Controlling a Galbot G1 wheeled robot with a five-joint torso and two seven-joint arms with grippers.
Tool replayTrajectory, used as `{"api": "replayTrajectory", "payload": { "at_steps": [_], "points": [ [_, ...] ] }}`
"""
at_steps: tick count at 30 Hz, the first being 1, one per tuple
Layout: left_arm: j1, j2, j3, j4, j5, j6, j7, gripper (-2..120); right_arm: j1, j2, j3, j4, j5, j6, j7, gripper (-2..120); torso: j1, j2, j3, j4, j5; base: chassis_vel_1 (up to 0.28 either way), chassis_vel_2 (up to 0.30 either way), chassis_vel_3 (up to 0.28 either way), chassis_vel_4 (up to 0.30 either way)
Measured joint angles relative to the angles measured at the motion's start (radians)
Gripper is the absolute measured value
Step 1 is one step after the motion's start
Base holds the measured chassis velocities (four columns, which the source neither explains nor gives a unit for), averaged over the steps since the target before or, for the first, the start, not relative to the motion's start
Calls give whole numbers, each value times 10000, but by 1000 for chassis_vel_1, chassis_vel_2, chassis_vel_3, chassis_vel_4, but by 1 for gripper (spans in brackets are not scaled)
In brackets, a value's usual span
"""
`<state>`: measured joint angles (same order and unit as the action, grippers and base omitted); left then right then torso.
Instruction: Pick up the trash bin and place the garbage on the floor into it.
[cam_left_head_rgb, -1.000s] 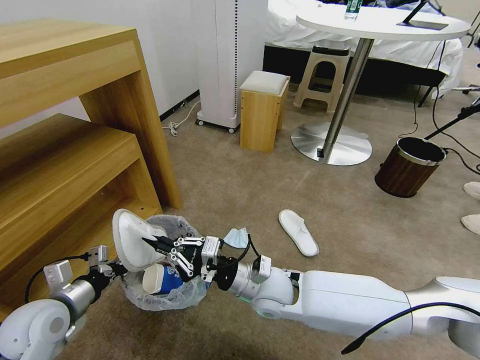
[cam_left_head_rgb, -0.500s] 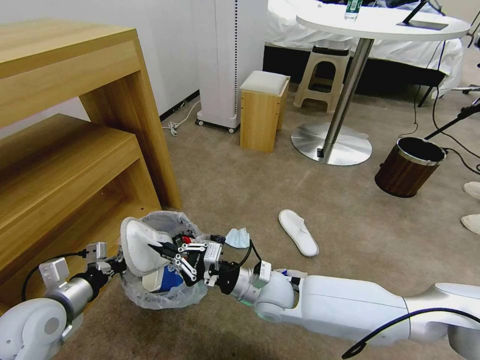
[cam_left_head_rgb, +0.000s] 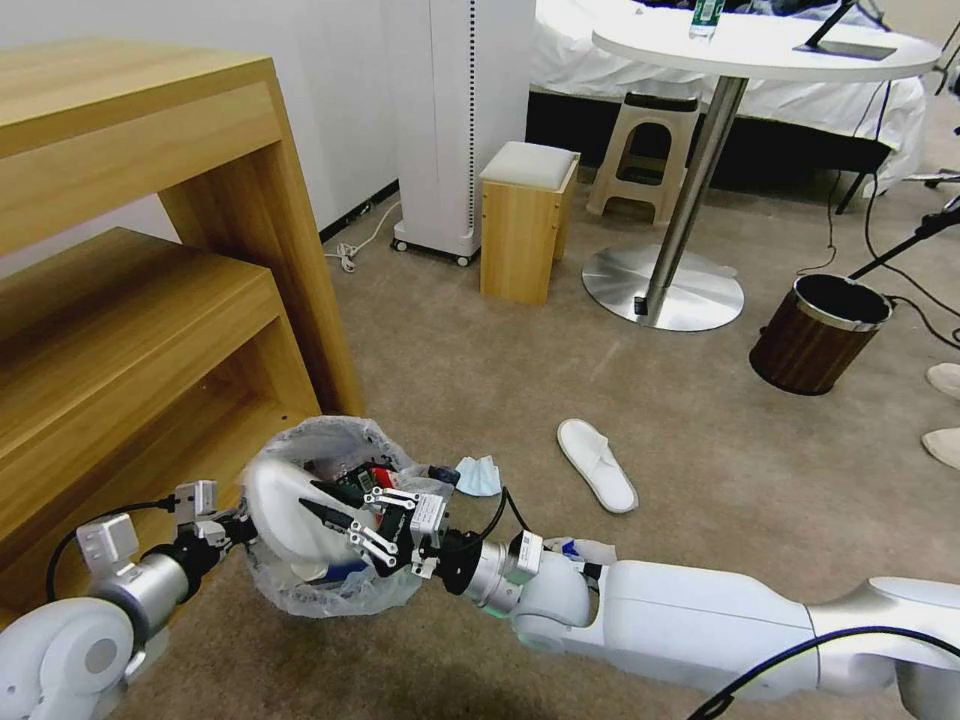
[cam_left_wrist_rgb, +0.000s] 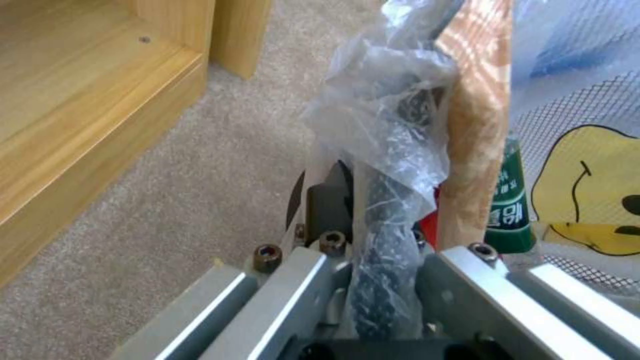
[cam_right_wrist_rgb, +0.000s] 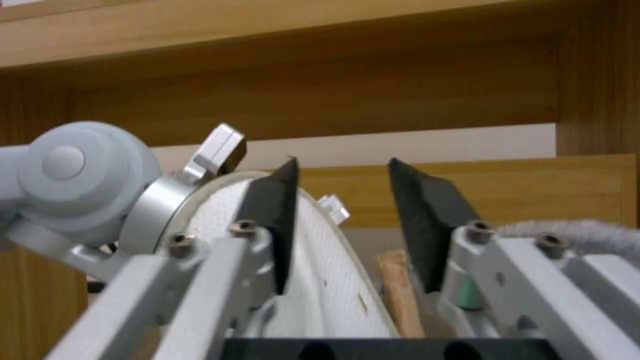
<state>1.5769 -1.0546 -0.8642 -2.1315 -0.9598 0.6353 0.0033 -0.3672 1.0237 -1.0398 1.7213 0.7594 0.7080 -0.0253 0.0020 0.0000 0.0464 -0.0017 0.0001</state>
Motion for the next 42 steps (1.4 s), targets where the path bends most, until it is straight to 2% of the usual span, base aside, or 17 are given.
{"api": "replayTrajectory", "payload": {
  "at_steps": [1,4,5,8,9,12,15,24,34,42],
  "points": [
    [0,0,0,0,0,0,0,0,0,0,0,0,0,0,0,41,0,0,0,0,0,0,0,0,0],
    [25,-16,-9,-29,-10,1,-2,0,-34,53,-11,-145,-112,1,29,57,0,0,0,0,0,0,0,0,0],
    [25,-16,-9,-29,-10,1,-2,0,-34,53,-11,-145,-112,1,29,57,0,0,0,0,0,0,0,0,0],
    [37,-35,-10,-40,-10,2,-3,0,-45,23,-10,-196,-150,1,38,69,0,0,0,0,-1,0,0,0,0],
    [37,-35,-10,-40,-10,2,-3,0,-45,23,-10,-196,-150,1,38,69,0,0,0,0,-1,0,0,0,0],
    [39,-97,16,-74,-11,2,-1,0,-117,0,-11,-242,-184,-5,45,84,0,0,0,0,0,0,0,0,0],
    [45,-123,29,-74,9,2,15,0,-127,9,-8,-251,-209,-5,55,89,2,0,0,0,-1,0,0,0,0],
    [76,-138,30,79,100,-1,64,0,65,-4,426,-148,-203,-32,374,89,2,0,0,0,0,0,0,0,0],
    [133,-199,44,284,335,-40,179,0,451,-192,1471,39,111,-226,671,96,2,0,0,0,0,0,0,0,0],
    [208,-274,52,332,481,-52,235,0,477,-386,2274,93,308,-286,690,95,2,0,0,0,-1,0,0,0,0]
  ]
}}
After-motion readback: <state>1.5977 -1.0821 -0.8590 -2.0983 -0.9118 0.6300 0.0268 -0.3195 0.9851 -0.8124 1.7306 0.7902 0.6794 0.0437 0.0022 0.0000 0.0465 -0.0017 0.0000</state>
